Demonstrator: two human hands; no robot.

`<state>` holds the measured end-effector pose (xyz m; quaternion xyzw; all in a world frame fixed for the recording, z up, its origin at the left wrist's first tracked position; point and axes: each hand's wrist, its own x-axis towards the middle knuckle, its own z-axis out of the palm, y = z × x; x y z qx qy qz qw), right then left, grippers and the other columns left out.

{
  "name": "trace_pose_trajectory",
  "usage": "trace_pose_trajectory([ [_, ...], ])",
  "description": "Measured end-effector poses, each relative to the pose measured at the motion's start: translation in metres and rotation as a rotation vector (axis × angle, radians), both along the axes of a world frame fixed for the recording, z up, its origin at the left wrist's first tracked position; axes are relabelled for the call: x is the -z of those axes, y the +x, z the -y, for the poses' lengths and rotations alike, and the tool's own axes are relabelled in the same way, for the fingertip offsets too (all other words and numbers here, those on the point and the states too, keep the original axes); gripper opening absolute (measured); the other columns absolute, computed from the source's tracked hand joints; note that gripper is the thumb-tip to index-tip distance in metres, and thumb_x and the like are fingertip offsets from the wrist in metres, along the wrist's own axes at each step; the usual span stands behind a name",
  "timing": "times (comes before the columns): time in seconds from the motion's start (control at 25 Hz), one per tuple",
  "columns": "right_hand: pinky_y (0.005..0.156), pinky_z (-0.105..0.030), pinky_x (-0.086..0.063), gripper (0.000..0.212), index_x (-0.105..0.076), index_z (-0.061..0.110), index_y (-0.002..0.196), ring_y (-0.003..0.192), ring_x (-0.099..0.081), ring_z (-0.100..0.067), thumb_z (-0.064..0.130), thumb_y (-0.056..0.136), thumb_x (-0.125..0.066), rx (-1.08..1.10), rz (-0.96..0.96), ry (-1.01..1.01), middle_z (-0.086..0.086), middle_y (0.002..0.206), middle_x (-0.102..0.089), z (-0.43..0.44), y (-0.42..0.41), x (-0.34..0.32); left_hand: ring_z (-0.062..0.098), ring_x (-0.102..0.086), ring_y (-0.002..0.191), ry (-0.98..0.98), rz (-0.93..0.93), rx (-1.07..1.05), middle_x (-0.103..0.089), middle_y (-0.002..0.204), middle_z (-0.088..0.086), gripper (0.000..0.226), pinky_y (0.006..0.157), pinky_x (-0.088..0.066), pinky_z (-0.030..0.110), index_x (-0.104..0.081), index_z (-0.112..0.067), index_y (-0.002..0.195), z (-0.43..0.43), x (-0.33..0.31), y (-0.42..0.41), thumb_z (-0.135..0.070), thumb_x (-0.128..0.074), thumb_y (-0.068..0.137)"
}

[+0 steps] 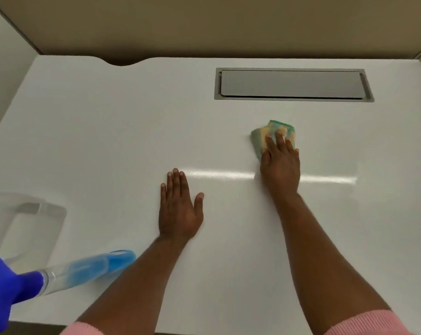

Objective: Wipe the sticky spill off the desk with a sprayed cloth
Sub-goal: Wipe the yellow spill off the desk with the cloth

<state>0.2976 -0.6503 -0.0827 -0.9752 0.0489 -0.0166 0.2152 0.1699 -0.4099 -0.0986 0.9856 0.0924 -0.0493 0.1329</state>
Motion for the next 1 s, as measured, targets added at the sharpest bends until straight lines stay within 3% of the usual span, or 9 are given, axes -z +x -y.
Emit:
trace_pose_trajectory([
  [0.16, 0.119, -0.053, -0.028, 0.045, -0.053, 0.014, 0.147, 0.149, -0.035, -0.033, 0.020, 0.103, -0.047, 0.225, 0.063, -0.030, -0.011, 0.162, -0.039, 0.092, -0.068, 0.001, 0.030, -0.004, 0.159, 0.006, 0.023, 0.006, -0.011, 0.170, 0.020, 0.074, 0.129, -0.006, 0.048, -0.012, 0.002, 0.160, -0.001, 0.003, 0.000, -0.044, -0.032, 0.106],
  [0.32, 0.119, -0.052, -0.029, 0.045, -0.055, 0.013, 0.146, 0.147, -0.037, -0.034, 0.019, 0.101, -0.048, 0.320, 0.116, -0.016, -0.012, 0.160, -0.042, 0.100, -0.145, 0.006, 0.034, -0.007, 0.158, 0.023, 0.057, 0.010, -0.013, 0.169, 0.024, 0.073, 0.129, -0.006, 0.049, -0.014, 0.005, 0.158, 0.001, 0.011, -0.001, -0.042, -0.036, 0.107],
  [0.48, 0.119, -0.052, -0.030, 0.054, -0.053, 0.015, 0.148, 0.148, -0.036, -0.035, 0.031, 0.096, -0.055, 0.078, 0.109, 0.046, -0.010, 0.161, -0.041, 0.017, -0.204, 0.008, 0.034, -0.005, 0.158, 0.013, 0.035, 0.012, -0.010, 0.169, 0.023, 0.074, 0.129, -0.003, 0.048, -0.012, 0.005, 0.159, 0.000, 0.011, -0.001, -0.042, -0.034, 0.107],
  [0.64, 0.127, -0.042, -0.015, 0.066, -0.037, 0.028, 0.157, 0.157, -0.018, -0.020, 0.054, 0.098, -0.049, -0.301, 0.009, 0.028, 0.002, 0.169, -0.024, -0.040, -0.267, 0.009, 0.032, -0.002, 0.159, -0.041, -0.015, 0.018, -0.007, 0.170, 0.021, 0.073, 0.129, -0.002, 0.049, -0.009, 0.003, 0.159, 0.002, 0.002, -0.005, -0.043, -0.031, 0.107],
  [0.76, 0.121, -0.040, -0.034, 0.064, -0.046, 0.033, 0.151, 0.150, -0.035, -0.018, 0.048, 0.090, -0.056, -0.459, -0.052, 0.023, 0.008, 0.165, -0.033, -0.019, -0.295, 0.000, 0.027, -0.001, 0.159, -0.146, -0.046, 0.050, -0.005, 0.171, 0.015, 0.070, 0.129, 0.001, 0.044, -0.009, -0.003, 0.161, 0.012, -0.012, -0.027, -0.042, -0.032, 0.107],
  [0.88, 0.099, -0.025, -0.050, 0.054, -0.059, 0.041, 0.134, 0.126, -0.056, -0.003, 0.050, 0.081, -0.060, -0.255, -0.167, 0.309, 0.019, 0.145, -0.055, 0.007, -0.287, -0.033, 0.017, -0.007, 0.158, -0.387, -0.001, 0.087, -0.011, 0.171, 0.004, 0.064, 0.127, -0.003, 0.033, -0.022, -0.011, 0.161, 0.035, -0.033, -0.066, -0.039, -0.042, 0.107],
  [0.96, 0.080, -0.020, -0.051, 0.040, -0.066, 0.044, 0.111, 0.103, -0.063, -0.003, 0.052, 0.073, -0.060, 0.051, -0.228, 0.745, 0.019, 0.116, -0.065, 0.018, -0.268, -0.056, 0.011, -0.023, 0.154, -0.736, -0.093, -0.037, -0.028, 0.165, -0.009, 0.052, 0.123, -0.017, 0.027, -0.042, -0.026, 0.153, 0.055, -0.053, -0.084, -0.042, -0.050, 0.104],
  [1.0, 0.074, -0.024, -0.052, 0.035, -0.070, 0.039, 0.101, 0.095, -0.066, -0.010, 0.049, 0.069, -0.060, 0.197, -0.274, 0.985, 0.013, 0.105, -0.069, 0.023, -0.257, -0.066, 0.012, -0.036, 0.149, -0.964, -0.166, -0.156, -0.042, 0.159, -0.011, 0.044, 0.120, -0.027, 0.029, -0.052, -0.034, 0.144, 0.066, -0.066, -0.088, -0.046, -0.053, 0.102],
])
